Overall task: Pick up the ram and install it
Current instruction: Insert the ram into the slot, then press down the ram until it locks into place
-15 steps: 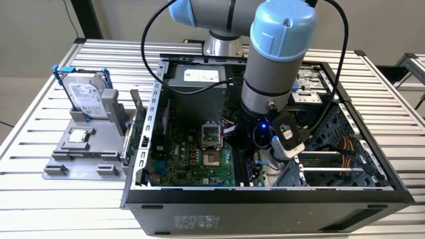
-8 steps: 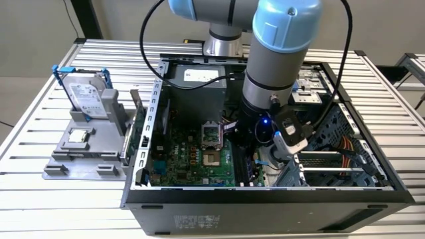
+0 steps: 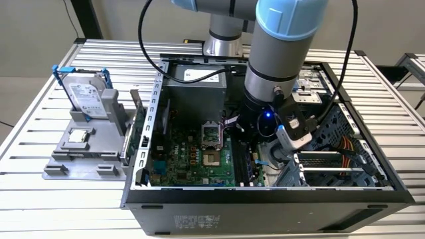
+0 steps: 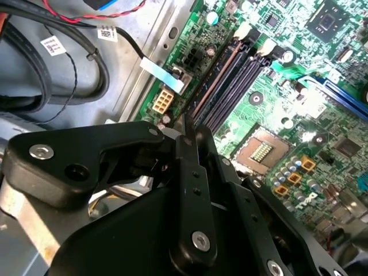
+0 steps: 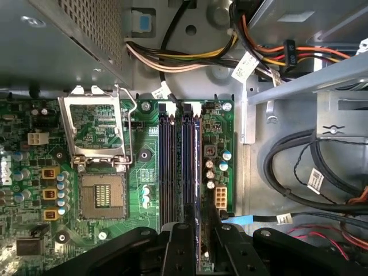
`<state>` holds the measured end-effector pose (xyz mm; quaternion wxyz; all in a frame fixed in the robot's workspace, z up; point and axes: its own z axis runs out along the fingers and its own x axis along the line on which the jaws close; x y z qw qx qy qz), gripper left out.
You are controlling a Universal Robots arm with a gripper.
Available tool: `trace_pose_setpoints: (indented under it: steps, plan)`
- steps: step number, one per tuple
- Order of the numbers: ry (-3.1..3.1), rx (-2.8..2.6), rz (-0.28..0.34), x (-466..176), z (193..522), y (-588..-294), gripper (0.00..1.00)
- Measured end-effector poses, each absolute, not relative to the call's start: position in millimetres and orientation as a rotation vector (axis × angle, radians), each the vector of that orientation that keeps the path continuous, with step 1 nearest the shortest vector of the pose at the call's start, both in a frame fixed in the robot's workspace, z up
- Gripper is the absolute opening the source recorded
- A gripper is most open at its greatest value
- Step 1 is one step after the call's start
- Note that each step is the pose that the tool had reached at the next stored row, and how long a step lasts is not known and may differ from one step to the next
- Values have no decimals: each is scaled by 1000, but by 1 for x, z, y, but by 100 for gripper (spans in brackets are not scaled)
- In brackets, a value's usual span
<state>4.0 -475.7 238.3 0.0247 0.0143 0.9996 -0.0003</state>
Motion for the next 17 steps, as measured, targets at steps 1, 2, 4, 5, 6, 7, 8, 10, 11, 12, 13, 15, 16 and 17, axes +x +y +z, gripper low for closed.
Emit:
trace_pose_setpoints:
  steps: [1, 2, 4, 5, 6, 7, 8, 10, 11, 12, 13, 15, 16, 17]
  plan:
    - [3092, 44, -1, 4, 239, -476, 100]
    - [3092, 44, -1, 4, 239, -476, 100]
    - [3092, 44, -1, 4, 239, -476, 100]
    - [3092, 44, -1, 4, 239, -476, 0]
    - [3092, 44, -1, 4, 239, -476, 0]
    - [3092, 44, -1, 4, 239, -476, 0]
    - [3092, 44, -1, 4, 239, -476, 0]
    - [3092, 44, -1, 4, 239, -476, 0]
    - [3092, 44, -1, 4, 239, -476, 0]
    - [3092, 44, -1, 4, 239, -476, 0]
    - [3092, 44, -1, 4, 239, -476, 0]
    - [3092, 44, -1, 4, 239, -476, 0]
    - [3092, 44, -1, 4, 239, -476, 0]
    - [3092, 44, -1, 4, 239, -476, 0]
